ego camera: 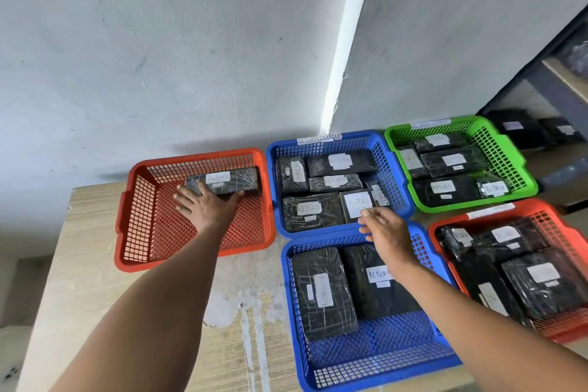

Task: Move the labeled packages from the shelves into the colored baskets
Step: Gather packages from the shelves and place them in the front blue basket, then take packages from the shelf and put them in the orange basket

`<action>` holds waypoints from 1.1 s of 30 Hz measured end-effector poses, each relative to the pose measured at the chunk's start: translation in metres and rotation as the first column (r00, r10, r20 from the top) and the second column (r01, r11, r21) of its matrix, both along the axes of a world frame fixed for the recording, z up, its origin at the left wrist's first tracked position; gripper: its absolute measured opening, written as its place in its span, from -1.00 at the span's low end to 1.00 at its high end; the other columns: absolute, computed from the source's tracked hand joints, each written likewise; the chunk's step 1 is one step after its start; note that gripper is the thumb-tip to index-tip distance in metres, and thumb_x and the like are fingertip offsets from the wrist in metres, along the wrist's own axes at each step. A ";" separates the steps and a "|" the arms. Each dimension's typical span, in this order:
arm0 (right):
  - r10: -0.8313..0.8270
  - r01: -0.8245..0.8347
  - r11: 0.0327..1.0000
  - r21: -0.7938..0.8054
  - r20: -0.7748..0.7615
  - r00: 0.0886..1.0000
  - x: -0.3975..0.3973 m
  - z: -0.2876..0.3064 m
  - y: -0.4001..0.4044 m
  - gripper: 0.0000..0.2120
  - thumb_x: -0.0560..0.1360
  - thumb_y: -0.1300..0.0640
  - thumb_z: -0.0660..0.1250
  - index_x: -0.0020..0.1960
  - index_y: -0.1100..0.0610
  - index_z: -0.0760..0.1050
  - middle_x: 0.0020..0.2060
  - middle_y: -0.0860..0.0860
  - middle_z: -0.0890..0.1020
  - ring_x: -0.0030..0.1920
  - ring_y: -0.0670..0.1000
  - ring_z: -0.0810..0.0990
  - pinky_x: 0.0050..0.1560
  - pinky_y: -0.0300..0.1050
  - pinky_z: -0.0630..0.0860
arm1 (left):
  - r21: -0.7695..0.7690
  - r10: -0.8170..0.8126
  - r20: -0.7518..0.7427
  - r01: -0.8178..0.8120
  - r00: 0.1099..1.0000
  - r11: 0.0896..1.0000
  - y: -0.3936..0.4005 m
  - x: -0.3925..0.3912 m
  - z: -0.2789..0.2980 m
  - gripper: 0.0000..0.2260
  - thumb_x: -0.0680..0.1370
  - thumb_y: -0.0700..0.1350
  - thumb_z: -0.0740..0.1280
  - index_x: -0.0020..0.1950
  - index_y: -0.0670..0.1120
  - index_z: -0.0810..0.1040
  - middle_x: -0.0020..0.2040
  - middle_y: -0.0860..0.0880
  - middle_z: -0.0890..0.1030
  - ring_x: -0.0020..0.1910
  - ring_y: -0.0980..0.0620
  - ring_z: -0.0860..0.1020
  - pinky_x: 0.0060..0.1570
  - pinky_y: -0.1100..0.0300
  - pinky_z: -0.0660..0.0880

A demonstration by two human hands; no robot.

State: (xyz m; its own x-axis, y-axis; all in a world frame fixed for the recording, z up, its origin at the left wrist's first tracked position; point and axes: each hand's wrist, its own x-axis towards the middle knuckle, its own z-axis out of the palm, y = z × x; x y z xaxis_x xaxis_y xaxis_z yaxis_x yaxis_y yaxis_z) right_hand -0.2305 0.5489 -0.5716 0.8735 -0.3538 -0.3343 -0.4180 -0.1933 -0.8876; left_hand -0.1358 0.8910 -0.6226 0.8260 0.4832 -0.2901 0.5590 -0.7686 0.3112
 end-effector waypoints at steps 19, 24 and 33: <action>0.009 0.059 0.955 -0.292 0.226 0.974 -0.157 0.079 -0.262 -0.94 0.51 0.12 0.40 -0.15 0.01 0.57 -0.23 -0.07 0.66 -0.18 -0.22 0.60 -0.08 -0.18 0.49 | 0.144 -0.593 0.586 0.649 0.552 0.747 -0.340 -0.095 0.112 -0.55 0.58 0.15 0.15 0.16 -0.17 0.61 0.25 -0.22 0.57 0.39 -0.30 0.42 0.37 -0.17 0.35; -0.144 0.210 0.909 -0.360 0.201 0.969 -0.230 0.102 -0.381 -0.93 0.52 0.22 0.37 -0.10 0.13 0.63 -0.20 -0.04 0.66 -0.12 -0.06 0.60 -0.16 -0.21 0.38 | 0.140 -0.655 0.626 0.766 0.423 0.628 -0.481 -0.149 0.127 -0.59 0.58 0.16 0.18 0.10 -0.12 0.63 0.11 -0.14 0.60 0.15 -0.21 0.54 0.15 -0.07 0.52; -0.294 0.334 0.894 -0.300 0.171 0.940 -0.283 0.134 -0.544 -0.86 0.57 0.23 0.29 0.01 0.11 0.63 0.00 -0.01 0.68 0.04 -0.10 0.57 0.04 -0.23 0.48 | 0.015 -0.709 0.627 0.905 0.322 0.425 -0.675 -0.209 0.138 -0.73 0.58 0.03 0.26 0.03 -0.11 0.66 -0.03 -0.10 0.64 -0.02 -0.16 0.60 -0.04 0.05 0.54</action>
State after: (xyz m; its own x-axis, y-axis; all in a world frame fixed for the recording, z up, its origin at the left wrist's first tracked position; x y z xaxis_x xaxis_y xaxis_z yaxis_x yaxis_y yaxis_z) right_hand -0.5131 0.0048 -0.4377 0.7249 -0.6864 -0.0579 -0.4001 -0.3510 -0.8466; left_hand -0.3443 0.2156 -0.4850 0.7840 -0.5438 0.2996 -0.6020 -0.5478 0.5810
